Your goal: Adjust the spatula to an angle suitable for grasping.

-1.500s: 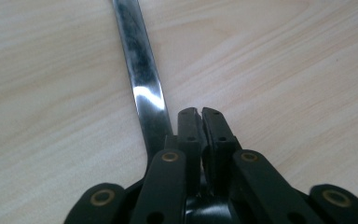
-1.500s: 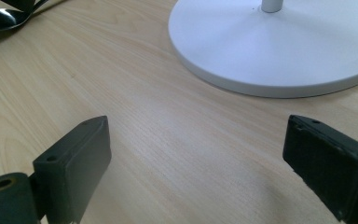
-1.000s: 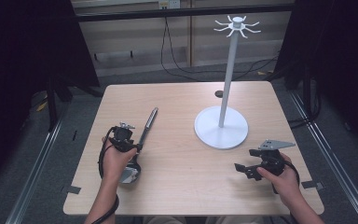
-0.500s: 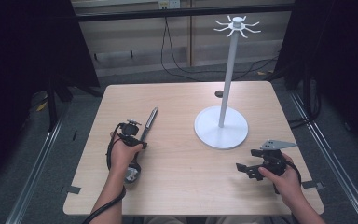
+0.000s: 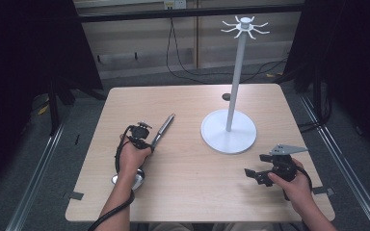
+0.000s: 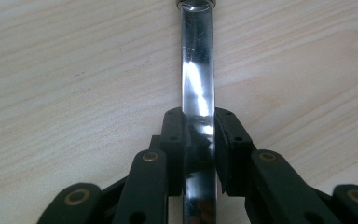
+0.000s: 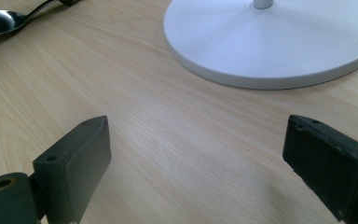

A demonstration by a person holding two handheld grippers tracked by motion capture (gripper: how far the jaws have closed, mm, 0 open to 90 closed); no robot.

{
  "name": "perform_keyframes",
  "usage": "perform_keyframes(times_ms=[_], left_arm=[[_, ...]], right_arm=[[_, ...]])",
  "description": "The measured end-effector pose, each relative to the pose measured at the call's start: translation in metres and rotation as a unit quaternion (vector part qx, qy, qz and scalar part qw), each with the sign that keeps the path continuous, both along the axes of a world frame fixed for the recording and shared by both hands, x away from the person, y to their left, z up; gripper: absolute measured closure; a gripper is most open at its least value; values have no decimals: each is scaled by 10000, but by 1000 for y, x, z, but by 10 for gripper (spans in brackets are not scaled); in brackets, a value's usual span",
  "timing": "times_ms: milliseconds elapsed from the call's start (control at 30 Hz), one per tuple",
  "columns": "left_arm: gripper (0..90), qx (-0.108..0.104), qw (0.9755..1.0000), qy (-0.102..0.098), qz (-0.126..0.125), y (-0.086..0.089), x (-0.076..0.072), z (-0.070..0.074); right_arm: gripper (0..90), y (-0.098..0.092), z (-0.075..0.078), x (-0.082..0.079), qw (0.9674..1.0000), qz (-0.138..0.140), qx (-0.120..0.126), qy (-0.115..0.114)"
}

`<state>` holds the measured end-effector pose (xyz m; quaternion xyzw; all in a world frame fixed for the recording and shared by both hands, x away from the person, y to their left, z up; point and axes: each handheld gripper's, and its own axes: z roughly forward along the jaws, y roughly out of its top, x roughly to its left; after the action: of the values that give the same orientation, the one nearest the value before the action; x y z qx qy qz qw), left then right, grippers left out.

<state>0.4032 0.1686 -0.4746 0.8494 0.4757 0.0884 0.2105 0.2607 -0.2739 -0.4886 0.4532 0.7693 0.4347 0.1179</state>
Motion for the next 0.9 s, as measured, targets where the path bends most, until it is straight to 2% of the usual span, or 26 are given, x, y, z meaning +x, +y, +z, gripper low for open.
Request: perform_keyframes(times_ms=[233, 400, 500, 600, 700, 900], left_arm=[[753, -373, 9990, -223, -111, 0, -10, 14], [754, -589, 9970, -435, -267, -1, -18, 27], [753, -808, 9949, -543, -268, -2, -23, 33], [753, -899, 9932, -644, -359, -2, -28, 40], [753, -1012, 9912, -714, -467, -3, -32, 45], [753, -1306, 9856, -930, -540, -8, -45, 51]], right_arm=[[73, 2, 1, 0, 10000, 16, 14, -11], [62, 8, 3, 1, 10000, 21, 36, -38], [47, 14, 6, 2, 9999, -20, 133, -69], [40, 23, 12, 3, 9996, -53, 245, -128], [38, 31, 17, 6, 9994, -20, 258, -209], [27, 52, 25, 13, 9984, -15, 497, -261]])
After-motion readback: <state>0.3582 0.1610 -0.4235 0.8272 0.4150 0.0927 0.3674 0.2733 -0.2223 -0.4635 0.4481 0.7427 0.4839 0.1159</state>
